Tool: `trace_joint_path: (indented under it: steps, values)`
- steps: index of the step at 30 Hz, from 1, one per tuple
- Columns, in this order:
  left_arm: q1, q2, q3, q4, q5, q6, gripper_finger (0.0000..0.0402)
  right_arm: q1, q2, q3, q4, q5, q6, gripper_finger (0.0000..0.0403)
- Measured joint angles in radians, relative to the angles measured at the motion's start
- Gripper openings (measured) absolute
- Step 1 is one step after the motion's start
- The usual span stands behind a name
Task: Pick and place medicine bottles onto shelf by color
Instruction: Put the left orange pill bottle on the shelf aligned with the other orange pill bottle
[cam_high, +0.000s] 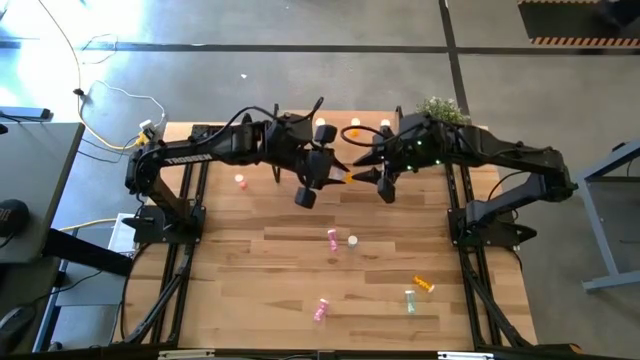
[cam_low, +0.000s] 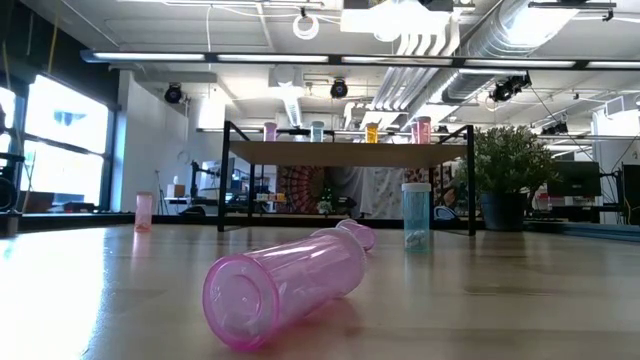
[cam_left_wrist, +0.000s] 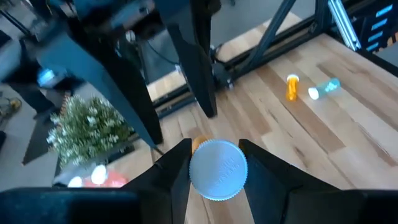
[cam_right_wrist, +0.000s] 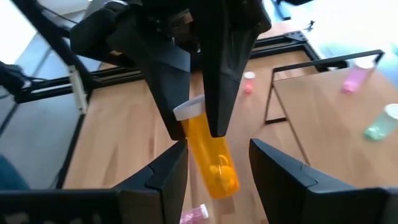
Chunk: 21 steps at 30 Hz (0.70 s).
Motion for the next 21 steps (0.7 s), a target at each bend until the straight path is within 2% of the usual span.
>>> trace_joint_path:
  steps: [10, 15, 21]
  values:
    - [-0.029, 0.000, 0.000, 0.099, -0.016, -0.025, 0.0117, -0.034, 0.000, 0.000, -0.002, -0.152, -0.023, 0.0160]
    - [-0.029, 0.000, 0.000, 0.113, -0.016, -0.054, 0.0117, -0.035, 0.000, 0.000, -0.003, -0.173, -0.043, 0.0159]
    - [-0.029, 0.000, 0.000, 0.113, -0.016, -0.071, 0.0117, -0.035, 0.000, 0.000, -0.003, -0.177, -0.044, 0.0119]
